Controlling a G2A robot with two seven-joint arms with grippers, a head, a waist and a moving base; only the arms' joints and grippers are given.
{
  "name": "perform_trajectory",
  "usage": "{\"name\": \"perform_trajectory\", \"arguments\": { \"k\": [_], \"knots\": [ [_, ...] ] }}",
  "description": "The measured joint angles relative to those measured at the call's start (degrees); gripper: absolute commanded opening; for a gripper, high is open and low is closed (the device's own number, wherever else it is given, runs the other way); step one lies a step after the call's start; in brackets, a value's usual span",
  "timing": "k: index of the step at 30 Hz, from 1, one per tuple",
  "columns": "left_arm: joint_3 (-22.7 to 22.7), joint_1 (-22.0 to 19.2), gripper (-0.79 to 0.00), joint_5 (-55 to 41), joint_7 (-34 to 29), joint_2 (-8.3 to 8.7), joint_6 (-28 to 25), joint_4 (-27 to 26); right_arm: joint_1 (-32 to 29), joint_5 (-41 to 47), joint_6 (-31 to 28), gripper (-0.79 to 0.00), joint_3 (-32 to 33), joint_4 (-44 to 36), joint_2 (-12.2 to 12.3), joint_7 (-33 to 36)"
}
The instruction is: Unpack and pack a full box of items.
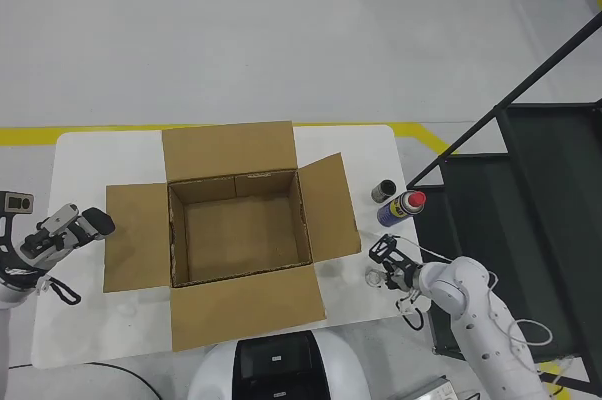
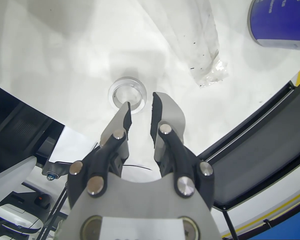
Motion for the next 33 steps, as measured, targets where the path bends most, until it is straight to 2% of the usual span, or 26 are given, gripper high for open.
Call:
{"name": "perform_trajectory", "arguments": {
  "k": [5,8,15,21,26,27,30,33],
  "knots": [
    [0.0,0.0,0.000,0.0,0.0,0.00,0.0,0.0,1.3,0.9,0.4,-0.517,-0.8,1.7,0.1,0.8],
    [0.0,0.0,0.000,0.0,0.0,0.00,0.0,0.0,2.0,1.5,0.6,-0.508,-1.5,2.6,0.2,1.3],
    [0.0,0.0,0.000,0.0,0.0,0.00,0.0,0.0,3.1,2.3,1.0,-0.573,-2.5,3.9,0.4,1.8],
    [0.0,0.0,0.000,0.0,0.0,0.00,0.0,0.0,4.5,2.7,1.0,-0.539,-3.8,5.8,0.5,2.0],
    [0.0,0.0,0.000,0.0,0.0,0.00,0.0,0.0,5.7,3.0,1.0,-0.579,-4.7,7.4,0.7,2.1],
    [0.0,0.0,0.000,0.0,0.0,0.00,0.0,0.0,5.9,3.0,1.0,-0.603,-4.9,7.7,0.7,2.0],
    [0.0,0.0,0.000,0.0,0.0,0.00,0.0,0.0,6.5,3.1,1.1,-0.785,-5.5,8.3,0.8,2.0],
    [0.0,0.0,0.000,0.0,0.0,0.00,0.0,0.0,6.9,3.1,1.2,-0.785,-5.8,8.7,0.9,1.8]
  ]
}}
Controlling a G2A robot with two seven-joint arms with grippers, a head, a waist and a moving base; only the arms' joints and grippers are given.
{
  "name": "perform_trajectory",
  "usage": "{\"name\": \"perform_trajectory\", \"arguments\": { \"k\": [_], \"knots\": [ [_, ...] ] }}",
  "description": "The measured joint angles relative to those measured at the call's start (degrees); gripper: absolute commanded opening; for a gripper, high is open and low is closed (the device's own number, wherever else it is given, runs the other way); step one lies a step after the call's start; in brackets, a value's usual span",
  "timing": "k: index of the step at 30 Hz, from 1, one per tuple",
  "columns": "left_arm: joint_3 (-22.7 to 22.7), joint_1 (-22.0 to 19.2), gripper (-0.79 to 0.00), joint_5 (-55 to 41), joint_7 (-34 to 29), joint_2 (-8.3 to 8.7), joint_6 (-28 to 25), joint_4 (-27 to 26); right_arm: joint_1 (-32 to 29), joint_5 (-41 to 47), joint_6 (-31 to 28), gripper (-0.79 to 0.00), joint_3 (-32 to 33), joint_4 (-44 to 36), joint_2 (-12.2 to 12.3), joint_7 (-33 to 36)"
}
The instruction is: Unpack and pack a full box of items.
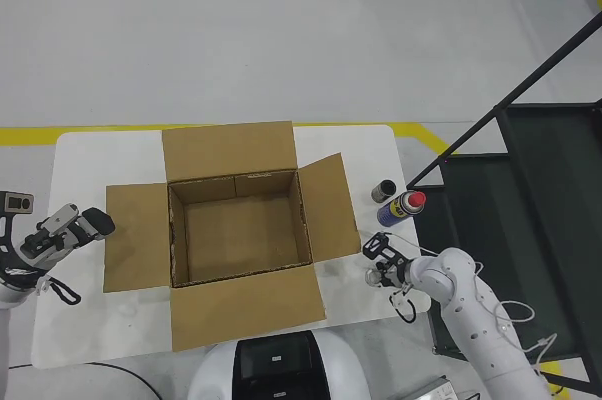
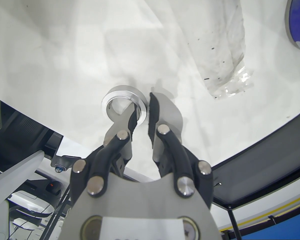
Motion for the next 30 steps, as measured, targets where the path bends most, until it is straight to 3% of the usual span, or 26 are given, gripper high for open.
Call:
{"name": "perform_trajectory", "arguments": {
  "k": [7,13,23,30],
  "knots": [
    [0.0,0.0,0.000,0.0,0.0,0.00,0.0,0.0,-1.9,0.3,0.8,-0.785,1.6,-2.9,0.6,-1.5],
    [0.0,0.0,0.000,0.0,0.0,0.00,0.0,0.0,-9.0,2.0,-0.6,-0.785,7.5,-13.7,1.7,-3.8],
    [0.0,0.0,0.000,0.0,0.0,0.00,0.0,0.0,-21.4,1.6,-1.1,-0.785,19.3,-32.6,2.7,-15.1],
    [0.0,0.0,0.000,0.0,0.0,0.00,0.0,0.0,-19.6,-1.8,-1.1,-0.785,20.0,-38.8,3.0,-17.6]
  ]
}}
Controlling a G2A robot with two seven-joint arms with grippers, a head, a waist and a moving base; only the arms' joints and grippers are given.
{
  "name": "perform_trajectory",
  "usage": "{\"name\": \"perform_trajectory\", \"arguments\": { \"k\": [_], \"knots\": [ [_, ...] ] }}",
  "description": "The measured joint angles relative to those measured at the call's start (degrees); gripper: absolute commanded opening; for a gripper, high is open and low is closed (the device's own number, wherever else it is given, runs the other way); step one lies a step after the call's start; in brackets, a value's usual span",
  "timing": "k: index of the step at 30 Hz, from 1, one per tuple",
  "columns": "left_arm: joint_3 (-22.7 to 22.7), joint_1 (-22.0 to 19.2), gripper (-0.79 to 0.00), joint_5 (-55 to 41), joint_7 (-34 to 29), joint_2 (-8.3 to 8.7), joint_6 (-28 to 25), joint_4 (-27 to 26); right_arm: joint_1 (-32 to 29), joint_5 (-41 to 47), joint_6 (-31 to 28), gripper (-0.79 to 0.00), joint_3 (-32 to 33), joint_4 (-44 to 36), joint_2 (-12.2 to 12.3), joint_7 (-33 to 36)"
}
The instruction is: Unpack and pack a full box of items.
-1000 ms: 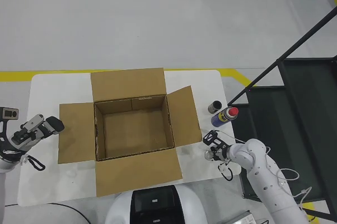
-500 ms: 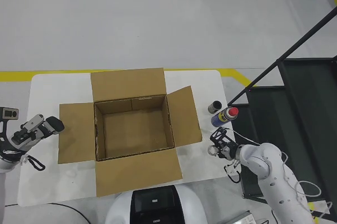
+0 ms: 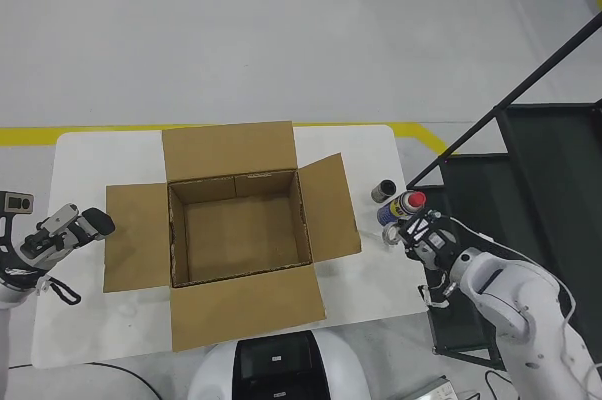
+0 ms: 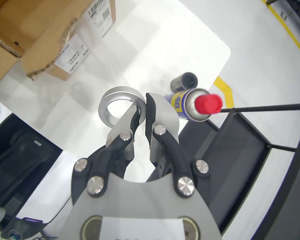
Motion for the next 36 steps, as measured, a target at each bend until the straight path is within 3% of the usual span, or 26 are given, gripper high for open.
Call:
{"name": "perform_trajectory", "arguments": {
  "k": [7,13,23,31,32,33,34,35,36],
  "knots": [
    [0.0,0.0,0.000,0.0,0.0,0.00,0.0,0.0,7.3,-0.8,-3.0,-0.785,-3.2,-2.3,0.5,1.5],
    [0.0,0.0,0.000,0.0,0.0,0.00,0.0,0.0,16.2,-0.8,-7.0,-0.785,-10.8,-3.3,0.7,5.0],
    [0.0,0.0,0.000,0.0,0.0,0.00,0.0,0.0,39.0,3.7,-7.5,-0.785,-35.3,11.2,-1.6,11.8],
    [0.0,0.0,0.000,0.0,0.0,0.00,0.0,0.0,49.6,5.3,-3.8,-0.785,-48.5,23.5,-4.5,14.7],
    [0.0,0.0,0.000,0.0,0.0,0.00,0.0,0.0,50.6,5.5,-3.4,-0.662,-49.7,24.8,-4.8,15.0],
    [0.0,0.0,0.000,0.0,0.0,0.00,0.0,0.0,51.3,5.7,-3.0,-0.628,-50.5,25.7,-5.1,15.2],
    [0.0,0.0,0.000,0.0,0.0,0.00,0.0,0.0,51.9,6.0,-2.7,-0.526,-51.1,26.6,-5.3,15.3],
    [0.0,0.0,0.000,0.0,0.0,0.00,0.0,0.0,52.6,6.3,-2.4,-0.376,-51.8,27.6,-5.5,15.4],
    [0.0,0.0,0.000,0.0,0.0,0.00,0.0,0.0,53.0,6.6,-2.2,-0.083,-52.3,28.2,-5.7,15.6]
  ]
}}
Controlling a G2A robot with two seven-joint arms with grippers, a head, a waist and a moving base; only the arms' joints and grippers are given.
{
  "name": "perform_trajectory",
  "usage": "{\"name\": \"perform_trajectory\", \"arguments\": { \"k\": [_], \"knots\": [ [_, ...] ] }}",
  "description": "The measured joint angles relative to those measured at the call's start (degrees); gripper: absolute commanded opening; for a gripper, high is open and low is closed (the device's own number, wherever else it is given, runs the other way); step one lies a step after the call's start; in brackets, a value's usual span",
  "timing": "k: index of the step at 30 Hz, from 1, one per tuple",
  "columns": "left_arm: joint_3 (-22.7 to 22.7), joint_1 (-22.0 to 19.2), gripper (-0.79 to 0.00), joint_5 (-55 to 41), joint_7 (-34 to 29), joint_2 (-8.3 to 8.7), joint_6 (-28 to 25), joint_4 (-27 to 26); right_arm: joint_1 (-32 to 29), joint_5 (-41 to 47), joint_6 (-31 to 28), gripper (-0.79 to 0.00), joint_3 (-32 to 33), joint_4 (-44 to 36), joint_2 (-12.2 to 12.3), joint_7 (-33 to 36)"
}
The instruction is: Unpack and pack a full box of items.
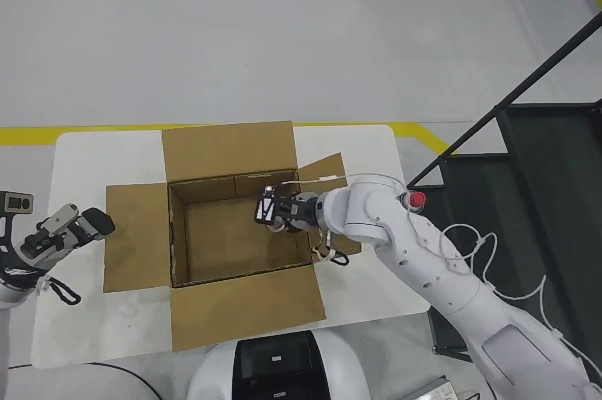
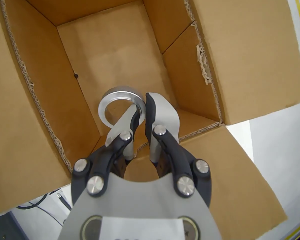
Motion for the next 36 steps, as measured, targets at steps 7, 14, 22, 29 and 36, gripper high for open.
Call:
{"name": "perform_trajectory", "arguments": {
  "k": [7,14,22,29,36],
  "knots": [
    [0.0,0.0,0.000,0.0,0.0,0.00,0.0,0.0,-0.1,1.8,0.6,0.000,0.6,0.8,0.0,0.2],
    [0.0,0.0,0.000,0.0,0.0,0.00,0.0,0.0,-12.9,0.2,0.3,0.000,16.1,-12.8,3.8,-9.3],
    [0.0,0.0,0.000,0.0,0.0,0.00,0.0,0.0,-34.1,-2.1,1.7,0.000,37.7,-17.8,6.4,-29.5],
    [0.0,0.0,0.000,0.0,0.0,0.00,0.0,0.0,-46.9,2.2,9.7,0.000,47.8,-11.6,6.0,-47.6],
    [0.0,0.0,0.000,0.0,0.0,0.00,0.0,0.0,-50.7,3.0,11.5,0.000,50.1,-8.9,5.8,-52.9]
  ]
}}
